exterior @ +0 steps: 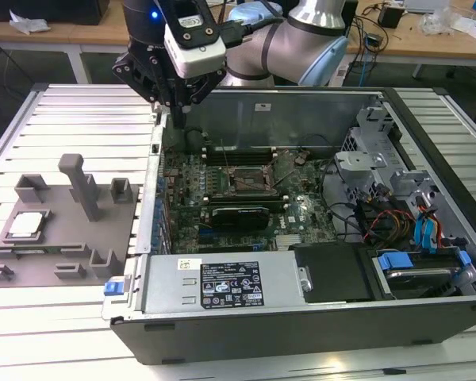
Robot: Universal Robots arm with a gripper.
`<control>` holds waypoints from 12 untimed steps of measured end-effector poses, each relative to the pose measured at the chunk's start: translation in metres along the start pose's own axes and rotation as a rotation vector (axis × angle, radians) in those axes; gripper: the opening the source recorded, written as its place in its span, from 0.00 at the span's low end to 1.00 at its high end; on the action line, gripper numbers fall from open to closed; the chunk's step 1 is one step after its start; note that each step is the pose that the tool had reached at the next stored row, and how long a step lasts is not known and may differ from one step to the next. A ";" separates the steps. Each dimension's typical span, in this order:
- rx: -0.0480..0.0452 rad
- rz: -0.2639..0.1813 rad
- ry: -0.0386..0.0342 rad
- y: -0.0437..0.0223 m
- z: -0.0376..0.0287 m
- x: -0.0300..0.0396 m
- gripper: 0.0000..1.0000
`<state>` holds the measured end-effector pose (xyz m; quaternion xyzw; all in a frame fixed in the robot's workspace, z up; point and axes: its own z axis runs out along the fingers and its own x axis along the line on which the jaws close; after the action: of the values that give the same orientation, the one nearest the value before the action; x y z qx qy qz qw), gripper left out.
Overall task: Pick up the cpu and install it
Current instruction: 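Reach for the cpu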
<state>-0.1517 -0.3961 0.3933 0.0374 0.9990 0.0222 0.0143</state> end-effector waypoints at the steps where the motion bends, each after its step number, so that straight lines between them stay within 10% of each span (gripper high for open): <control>1: 0.0000 0.000 -0.0001 -0.0001 0.0000 0.0021 0.11; 12: 0.0000 0.000 -0.0009 -0.0017 -0.0007 0.0230 0.11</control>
<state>-0.1748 -0.3961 0.3933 0.0374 0.9989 0.0222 0.0147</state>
